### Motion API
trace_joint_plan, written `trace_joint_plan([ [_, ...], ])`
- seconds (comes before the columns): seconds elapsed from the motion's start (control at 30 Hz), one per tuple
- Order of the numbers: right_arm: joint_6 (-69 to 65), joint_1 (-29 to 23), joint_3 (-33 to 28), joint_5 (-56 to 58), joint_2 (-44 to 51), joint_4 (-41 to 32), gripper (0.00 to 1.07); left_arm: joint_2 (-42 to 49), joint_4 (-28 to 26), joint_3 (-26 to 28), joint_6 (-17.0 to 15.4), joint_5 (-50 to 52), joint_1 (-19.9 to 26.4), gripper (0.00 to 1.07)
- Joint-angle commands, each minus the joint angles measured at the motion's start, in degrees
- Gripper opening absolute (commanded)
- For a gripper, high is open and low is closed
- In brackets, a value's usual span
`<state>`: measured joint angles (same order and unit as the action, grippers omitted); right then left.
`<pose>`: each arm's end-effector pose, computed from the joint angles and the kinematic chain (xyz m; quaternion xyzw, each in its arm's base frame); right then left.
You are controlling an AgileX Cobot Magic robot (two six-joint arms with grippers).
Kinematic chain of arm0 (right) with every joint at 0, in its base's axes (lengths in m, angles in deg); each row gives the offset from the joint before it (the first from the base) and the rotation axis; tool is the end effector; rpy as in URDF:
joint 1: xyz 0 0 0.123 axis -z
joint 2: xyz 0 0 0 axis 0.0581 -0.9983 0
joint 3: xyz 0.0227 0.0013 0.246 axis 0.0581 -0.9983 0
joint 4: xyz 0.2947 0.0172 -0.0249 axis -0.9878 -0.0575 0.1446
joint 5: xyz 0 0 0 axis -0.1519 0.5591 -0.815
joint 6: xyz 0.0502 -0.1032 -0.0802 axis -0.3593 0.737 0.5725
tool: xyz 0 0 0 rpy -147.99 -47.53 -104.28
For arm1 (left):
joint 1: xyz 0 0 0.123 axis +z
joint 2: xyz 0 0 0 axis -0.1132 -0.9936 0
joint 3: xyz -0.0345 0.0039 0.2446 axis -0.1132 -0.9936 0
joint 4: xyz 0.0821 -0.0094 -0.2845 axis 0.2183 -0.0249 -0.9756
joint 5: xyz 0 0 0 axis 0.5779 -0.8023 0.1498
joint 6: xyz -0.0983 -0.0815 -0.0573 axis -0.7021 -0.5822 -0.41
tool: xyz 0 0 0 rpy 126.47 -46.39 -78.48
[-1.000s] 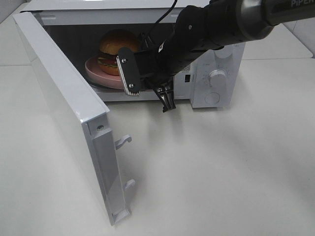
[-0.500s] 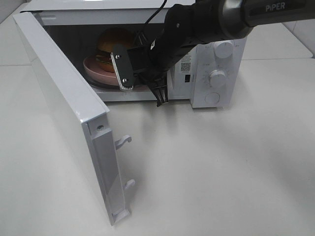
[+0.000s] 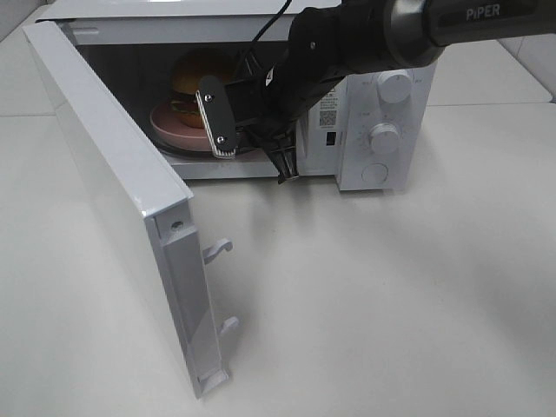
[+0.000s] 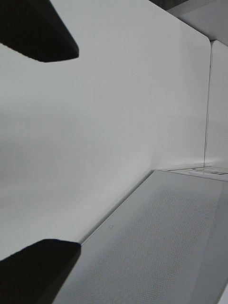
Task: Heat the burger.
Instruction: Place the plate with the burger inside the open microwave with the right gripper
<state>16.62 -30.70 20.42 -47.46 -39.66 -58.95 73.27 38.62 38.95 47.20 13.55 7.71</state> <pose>0.4466 0.3051 0.0750 -0.7975 0.4777 -0.1461 0.3383 0.1132 -0.0070 0.2822 -0.0047 0.8493 -0.0310 0.5270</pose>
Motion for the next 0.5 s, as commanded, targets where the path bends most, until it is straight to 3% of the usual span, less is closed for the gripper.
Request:
trace_joint_plan([
  [0.03, -0.5, 0.0, 0.6, -0.4, 0.7, 0.2, 0.29, 0.3, -0.2, 0.0, 0.0, 0.1, 0.1, 0.93],
  [0.1, -0.6, 0.0, 0.6, -0.3, 0.7, 0.2, 0.36, 0.3, -0.2, 0.0, 0.0, 0.1, 0.1, 0.93],
  [0.5, -2.2, -0.1, -2.6, -0.6, 3.4, 0.2, 0.49, 0.3, -0.2, 0.0, 0.0, 0.1, 0.1, 0.93],
])
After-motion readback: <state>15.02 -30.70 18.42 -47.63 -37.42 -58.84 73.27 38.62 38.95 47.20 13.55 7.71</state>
